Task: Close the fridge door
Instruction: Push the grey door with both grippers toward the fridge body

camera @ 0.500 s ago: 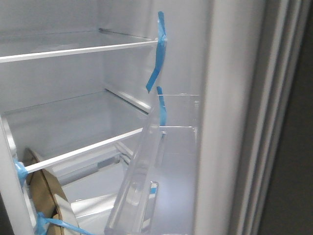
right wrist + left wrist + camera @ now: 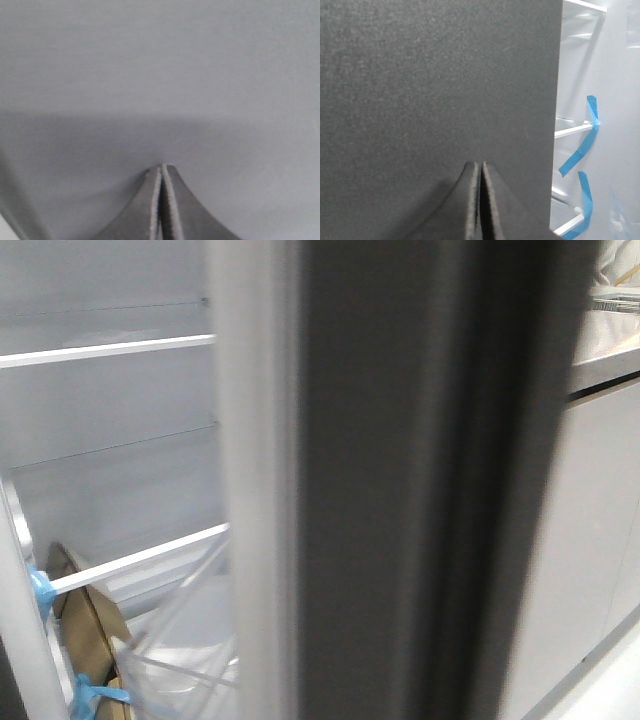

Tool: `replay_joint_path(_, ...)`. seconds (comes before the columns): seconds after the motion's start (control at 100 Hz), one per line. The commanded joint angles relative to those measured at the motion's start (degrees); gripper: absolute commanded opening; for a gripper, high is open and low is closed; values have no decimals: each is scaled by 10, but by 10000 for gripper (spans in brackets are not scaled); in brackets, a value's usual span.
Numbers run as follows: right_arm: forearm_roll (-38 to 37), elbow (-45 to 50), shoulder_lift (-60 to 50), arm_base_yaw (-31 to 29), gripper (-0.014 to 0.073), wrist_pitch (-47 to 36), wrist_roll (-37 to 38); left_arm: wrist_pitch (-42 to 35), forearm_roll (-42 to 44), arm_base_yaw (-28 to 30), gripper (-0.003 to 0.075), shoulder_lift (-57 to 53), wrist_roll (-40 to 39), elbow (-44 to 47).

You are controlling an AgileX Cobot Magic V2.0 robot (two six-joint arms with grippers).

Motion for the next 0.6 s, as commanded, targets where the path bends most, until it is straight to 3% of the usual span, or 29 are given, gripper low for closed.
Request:
replay_joint_path(0.0,45,-36,32,1,-44,-33,-34,-42,-2,3,-20,-6,-2,20)
replay_joint_path(0.59,52,-220,259,36,-44,-51,-79,-42,-2,3,-20,-6,-2,20)
